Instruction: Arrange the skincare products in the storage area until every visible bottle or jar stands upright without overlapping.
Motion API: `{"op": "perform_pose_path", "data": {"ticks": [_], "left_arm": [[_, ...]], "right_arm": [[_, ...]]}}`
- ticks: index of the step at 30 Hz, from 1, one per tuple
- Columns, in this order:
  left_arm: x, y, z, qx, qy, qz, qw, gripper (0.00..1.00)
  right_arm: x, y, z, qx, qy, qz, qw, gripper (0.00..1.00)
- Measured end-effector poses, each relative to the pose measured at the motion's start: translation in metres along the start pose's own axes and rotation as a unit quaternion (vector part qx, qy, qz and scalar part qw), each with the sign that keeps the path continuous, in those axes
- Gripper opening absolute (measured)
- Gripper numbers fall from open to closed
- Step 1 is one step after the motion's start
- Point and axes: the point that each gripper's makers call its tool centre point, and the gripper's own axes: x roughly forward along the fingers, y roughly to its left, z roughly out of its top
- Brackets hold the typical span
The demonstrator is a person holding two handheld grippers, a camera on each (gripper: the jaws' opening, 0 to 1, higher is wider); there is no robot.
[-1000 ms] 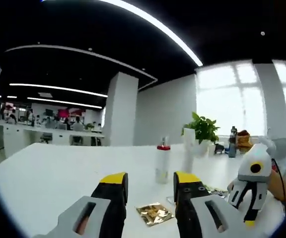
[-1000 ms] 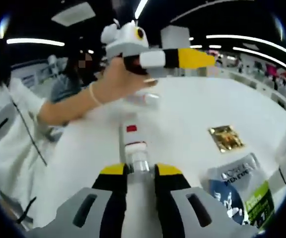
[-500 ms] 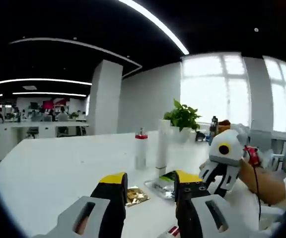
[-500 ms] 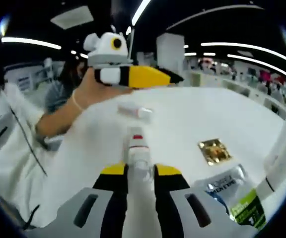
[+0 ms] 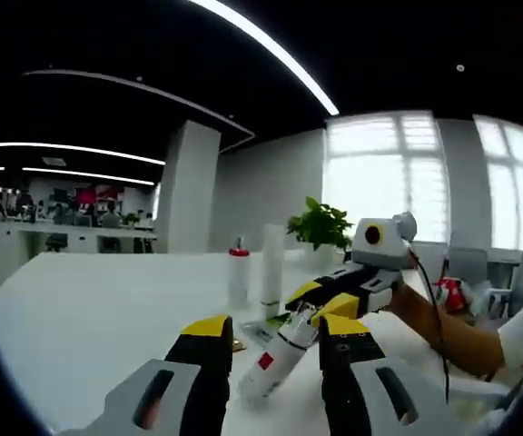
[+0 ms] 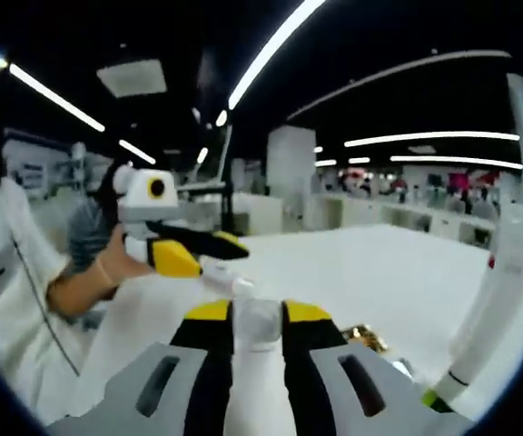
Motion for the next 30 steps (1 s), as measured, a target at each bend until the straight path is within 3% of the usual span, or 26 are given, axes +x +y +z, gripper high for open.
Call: {"op": "perform_pose_path", "data": {"ticks": [8,10,19,22,27,30], "left_arm": [[0.006,-0.009,-0.01,-0.032,-0.005,0.005,0.9995,0.38],[0.01,-0.012,-0.014,-0.036,-0.001,0.001,0.9994,0.38],[0.019,-0.012,-0.046,-0.022,0.022,0.009,0.9995,0.39],[0.016,-0.01,-0.048,-0.017,0.018,0.005,0.9997,0.39],[0.011,-0.006,-0.043,-0.036,-0.001,0.005,0.9993,0.39],[0.009,-0.003,-0.044,-0.039,-0.005,0.013,0.9992,0.39]], "right_arm": [[0.003,-0.006,0.014,0.007,-0.04,-0.017,0.999,0.18],[0.003,-0.001,0.023,0.02,-0.076,0.005,0.9969,0.18],[0.017,0.008,0.014,0.018,-0.068,0.023,0.9973,0.18],[0.02,0.011,0.014,0.02,-0.082,0.035,0.9958,0.19],[0.023,0.006,0.015,0.004,-0.091,0.023,0.9956,0.19],[0.023,0.006,0.012,0.018,-0.085,0.028,0.9958,0.28]]}}
